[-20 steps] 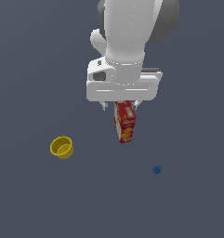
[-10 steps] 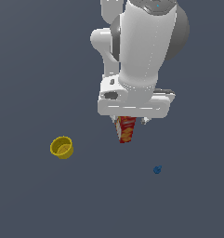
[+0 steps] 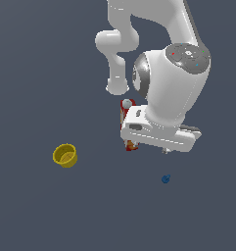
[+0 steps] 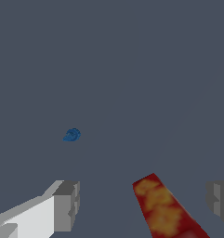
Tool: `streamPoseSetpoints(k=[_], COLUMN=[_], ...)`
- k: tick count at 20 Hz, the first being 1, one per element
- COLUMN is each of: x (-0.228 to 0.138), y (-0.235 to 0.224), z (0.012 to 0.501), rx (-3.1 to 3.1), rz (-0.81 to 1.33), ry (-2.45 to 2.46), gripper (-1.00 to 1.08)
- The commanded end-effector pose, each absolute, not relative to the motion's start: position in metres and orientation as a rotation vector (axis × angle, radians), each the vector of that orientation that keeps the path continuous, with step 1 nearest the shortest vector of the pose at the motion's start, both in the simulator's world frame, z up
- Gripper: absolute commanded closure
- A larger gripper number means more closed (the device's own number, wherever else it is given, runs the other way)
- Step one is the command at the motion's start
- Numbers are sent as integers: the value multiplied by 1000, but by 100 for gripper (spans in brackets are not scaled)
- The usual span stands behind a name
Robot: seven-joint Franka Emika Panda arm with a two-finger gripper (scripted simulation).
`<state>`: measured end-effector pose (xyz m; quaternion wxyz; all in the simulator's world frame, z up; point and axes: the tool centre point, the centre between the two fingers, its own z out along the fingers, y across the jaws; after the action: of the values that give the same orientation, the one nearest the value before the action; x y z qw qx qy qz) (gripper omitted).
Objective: Pick up a designated object from a clutter of objects.
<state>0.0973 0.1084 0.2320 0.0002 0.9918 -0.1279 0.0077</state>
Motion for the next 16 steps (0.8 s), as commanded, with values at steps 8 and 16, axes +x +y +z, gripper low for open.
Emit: streamPoseSetpoints(k=[8, 16], x=[124, 134], y=[159, 195], z=[169, 121], rx=[3069, 3021], rz=[12, 4], ry=[-678, -864], gripper=[-92, -92])
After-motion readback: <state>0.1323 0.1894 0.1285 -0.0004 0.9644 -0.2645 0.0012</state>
